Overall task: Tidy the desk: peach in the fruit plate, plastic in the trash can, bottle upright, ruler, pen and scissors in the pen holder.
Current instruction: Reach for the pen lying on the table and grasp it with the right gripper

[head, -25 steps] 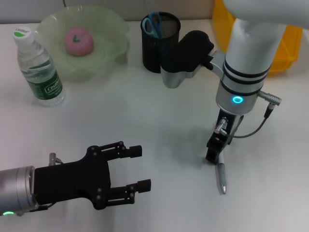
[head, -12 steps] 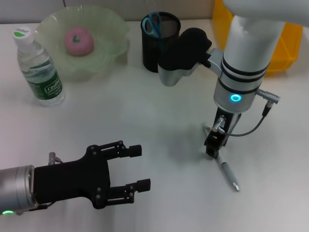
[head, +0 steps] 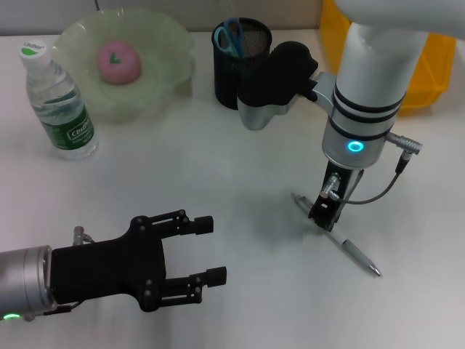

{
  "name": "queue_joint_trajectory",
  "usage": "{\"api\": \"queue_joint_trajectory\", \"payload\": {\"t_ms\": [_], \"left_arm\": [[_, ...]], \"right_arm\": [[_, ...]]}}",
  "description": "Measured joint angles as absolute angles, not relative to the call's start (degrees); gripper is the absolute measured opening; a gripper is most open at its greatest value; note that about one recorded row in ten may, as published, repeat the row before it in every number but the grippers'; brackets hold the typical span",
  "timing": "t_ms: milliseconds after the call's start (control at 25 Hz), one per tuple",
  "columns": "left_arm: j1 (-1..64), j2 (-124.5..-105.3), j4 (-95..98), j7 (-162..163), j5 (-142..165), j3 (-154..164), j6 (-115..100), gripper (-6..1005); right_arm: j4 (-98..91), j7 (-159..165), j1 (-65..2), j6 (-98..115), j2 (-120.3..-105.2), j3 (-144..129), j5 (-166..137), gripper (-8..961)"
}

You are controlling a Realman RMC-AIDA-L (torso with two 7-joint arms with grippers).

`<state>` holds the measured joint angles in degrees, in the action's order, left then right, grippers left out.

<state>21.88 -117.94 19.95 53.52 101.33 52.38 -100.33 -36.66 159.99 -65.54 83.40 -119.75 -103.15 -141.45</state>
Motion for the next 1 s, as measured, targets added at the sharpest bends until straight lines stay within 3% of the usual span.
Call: {"api": "queue_joint_trajectory", "payload": {"t_ms": [200,640,1000], "left_arm": [[21.88,-117.94,20.06,53.94,101.33,52.38,-100.31,742],[21.98,-117.94,20.13,54.03,101.33,52.38,-100.36,743],[22.06,-117.94,20.19,54.07,101.34,52.38,-100.36,743]], "right_arm": [[-36.66,159.7,-65.55,83.71,-119.74,-102.95,-141.49,126],[-36.91,159.57,-65.02,84.0,-119.85,-103.19,-141.5,409],[-36.44,158.97,-64.71,83.54,-119.88,-103.33,-141.37,395]]}}
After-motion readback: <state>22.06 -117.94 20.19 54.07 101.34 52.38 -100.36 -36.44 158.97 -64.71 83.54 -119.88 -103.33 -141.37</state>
